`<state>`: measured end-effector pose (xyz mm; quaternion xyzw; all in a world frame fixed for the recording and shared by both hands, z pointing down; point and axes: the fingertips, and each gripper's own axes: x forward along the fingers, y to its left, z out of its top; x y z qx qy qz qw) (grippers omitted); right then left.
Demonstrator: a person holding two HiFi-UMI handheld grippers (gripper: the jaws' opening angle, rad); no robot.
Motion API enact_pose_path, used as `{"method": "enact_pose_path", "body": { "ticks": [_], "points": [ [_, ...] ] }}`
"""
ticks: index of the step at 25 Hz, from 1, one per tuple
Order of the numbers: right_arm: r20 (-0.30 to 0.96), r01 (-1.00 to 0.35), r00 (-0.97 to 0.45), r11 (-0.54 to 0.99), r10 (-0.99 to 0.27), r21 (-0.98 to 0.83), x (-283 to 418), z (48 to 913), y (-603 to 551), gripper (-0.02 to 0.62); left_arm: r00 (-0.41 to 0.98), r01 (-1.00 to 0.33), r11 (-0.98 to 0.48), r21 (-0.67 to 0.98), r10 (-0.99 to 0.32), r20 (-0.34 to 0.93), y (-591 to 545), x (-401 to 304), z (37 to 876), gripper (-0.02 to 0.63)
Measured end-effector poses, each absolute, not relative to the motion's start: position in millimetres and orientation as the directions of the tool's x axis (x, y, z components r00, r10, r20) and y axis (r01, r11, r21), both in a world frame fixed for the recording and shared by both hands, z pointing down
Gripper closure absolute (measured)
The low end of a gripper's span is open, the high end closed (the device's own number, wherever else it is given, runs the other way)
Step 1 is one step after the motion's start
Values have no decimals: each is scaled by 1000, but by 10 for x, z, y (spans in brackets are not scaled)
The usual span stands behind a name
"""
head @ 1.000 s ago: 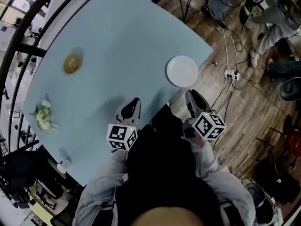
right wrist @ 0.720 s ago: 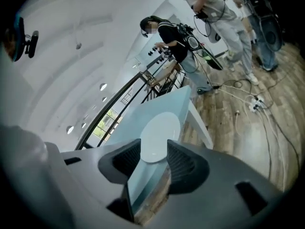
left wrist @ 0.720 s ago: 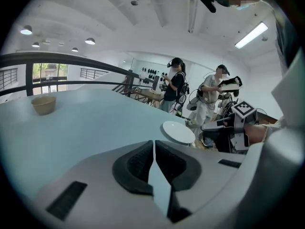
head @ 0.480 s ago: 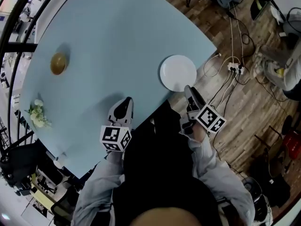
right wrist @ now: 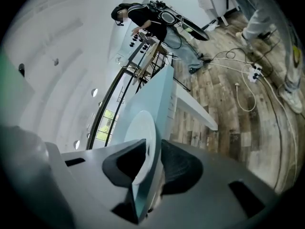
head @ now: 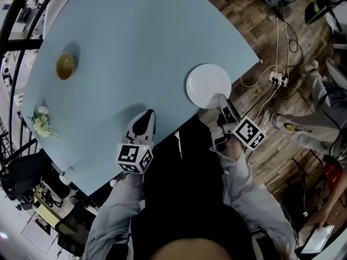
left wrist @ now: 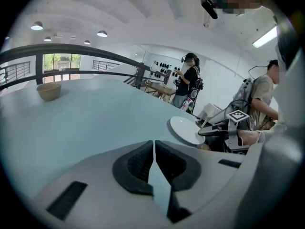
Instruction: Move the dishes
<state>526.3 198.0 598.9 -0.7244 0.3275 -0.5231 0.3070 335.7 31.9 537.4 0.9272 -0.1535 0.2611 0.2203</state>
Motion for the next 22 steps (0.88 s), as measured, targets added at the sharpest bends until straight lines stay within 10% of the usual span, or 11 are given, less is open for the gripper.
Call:
{"method": "enact_pose_path", "body": {
  "ticks": [22],
  "points": [
    [436, -247, 239, -489, -868, -837, 5254, 5411, 1747, 571, 857, -419, -863, 281, -273, 437, 140, 3267, 4981, 578]
  ]
}}
